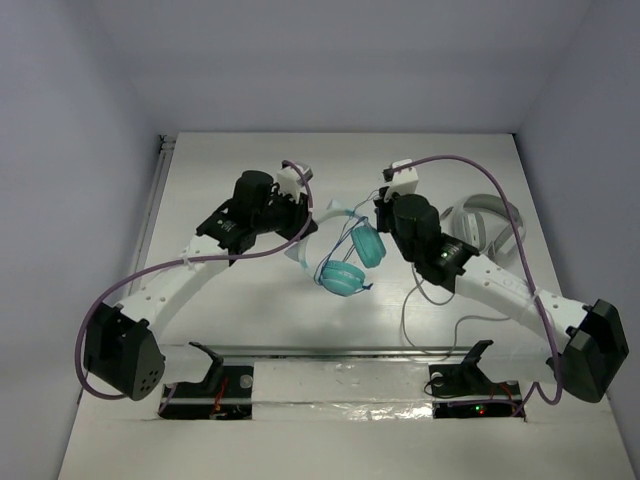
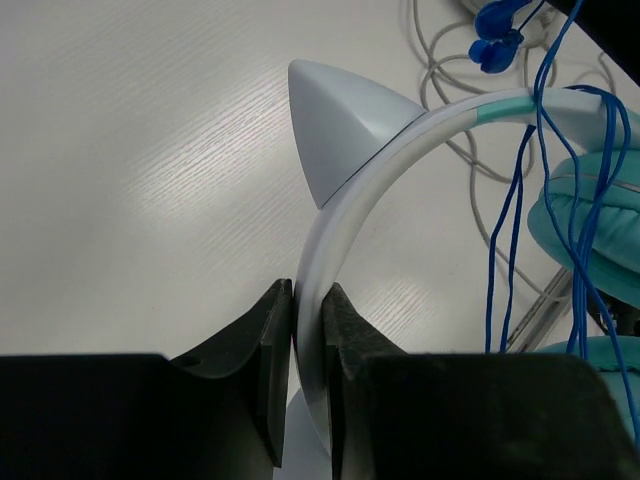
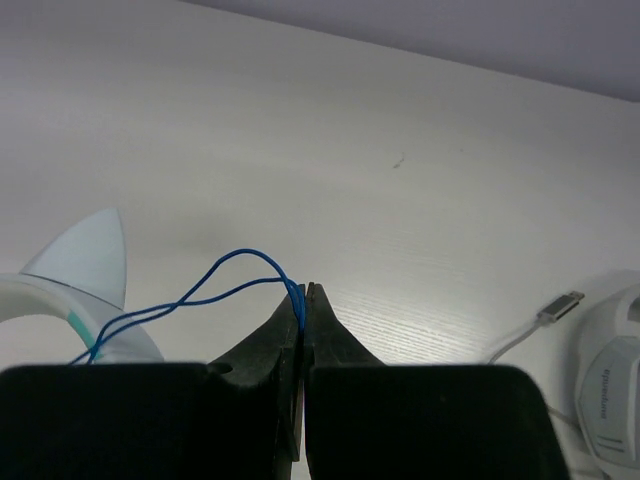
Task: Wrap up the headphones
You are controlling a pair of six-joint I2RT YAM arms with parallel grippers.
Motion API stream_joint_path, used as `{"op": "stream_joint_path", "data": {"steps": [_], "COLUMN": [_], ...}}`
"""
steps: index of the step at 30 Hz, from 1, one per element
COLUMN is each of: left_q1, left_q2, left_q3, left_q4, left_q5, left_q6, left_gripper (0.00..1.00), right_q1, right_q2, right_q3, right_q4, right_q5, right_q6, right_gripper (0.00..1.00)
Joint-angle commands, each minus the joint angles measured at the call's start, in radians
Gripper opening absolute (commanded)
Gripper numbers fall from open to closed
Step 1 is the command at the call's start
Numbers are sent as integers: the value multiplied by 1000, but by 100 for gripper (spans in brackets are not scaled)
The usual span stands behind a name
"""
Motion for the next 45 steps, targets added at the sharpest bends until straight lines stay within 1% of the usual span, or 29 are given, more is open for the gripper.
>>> {"op": "stream_joint_path", "data": {"steps": [1, 5, 12, 13, 14, 17, 22, 23, 25, 26, 28, 29, 30, 31, 32, 33, 34, 35, 36, 38, 39, 42, 45], "left_q1": [25, 35, 62, 62, 73, 82, 82, 82, 82, 82, 82, 82, 56, 42, 24, 7, -22, -22, -22, -22, -22, -22, -22], "left_q2": [-65, -73, -82, -84, -85, -92, -110, -116, -124, -127, -133, -136, -133, -131, -128, -125, -124, -121, -116, -98, -95, -96, -92], "left_q3": [-1, 1, 7, 7, 8, 7, -18, -25, -51, -61, -91, -100, -110, -113, -119, -136, -145, -159, -176, -189, -197, -229, -245], "left_q4": [151, 193, 260, 278, 289, 335, 422, 456, 505, 521, 576, 587, 588, 582, 584, 588, 593, 625, 645, 662, 670, 696, 706], "left_q5": [120, 153, 228, 238, 245, 249, 193, 167, 124, 114, 88, 78, 59, 7, -14, -37, -63, -94, -84, -90, -94, -140, -191], "left_q6": [-80, -106, -153, -161, -179, -208, -311, -325, -365, -379, -421, -429, -429, -426, -419, -419, -422, -426, -441, -457, -465, -485, -498], "left_gripper": [0, 0, 0, 0, 0, 0, 0, 0, 0, 0, 0, 0, 0, 0, 0, 0, 0, 0, 0, 0, 0, 0, 0], "right_q1": [-34, -84, -150, -165, -166, -192, -201, -201, -201, -201, -201, -201, -201, -201, -201, -201, -201, -201, -201, -201, -201, -201, -201], "right_q2": [-54, -84, -108, -112, -117, -132, -152, -161, -164, -164, -158, -154, -144, -137, -134, -126, -109, -106, -104, -120, -130, -146, -137], "right_q3": [-20, -60, -124, -135, -141, -162, -208, -236, -274, -296, -369, -397, -452, -477, -500, -521, -555, -570, -584, -615, -626, -672, -661], "right_q4": [67, 104, 174, 182, 197, 220, 285, 300, 375, 406, 521, 570, 678, 732, 783, 876, 916, 946, 975, 963, 966, 1056, 1002], "right_q5": [-126, -263, -479, -540, -559, -686, -818, -838, -910, -927, -984, -998, -1014, -1040, -1045, -1051, -1074, -1074, -1068, -1018, -1018, -1033, -1064], "right_q6": [76, 122, 156, 160, 174, 202, 260, 300, 346, 404, 464, 532, 568, 600, 669, 706, 735, 786, 806, 841, 858, 941, 966], "right_gripper": [0, 0, 0, 0, 0, 0, 0, 0, 0, 0, 0, 0, 0, 0, 0, 0, 0, 0, 0, 0, 0, 0, 0]}}
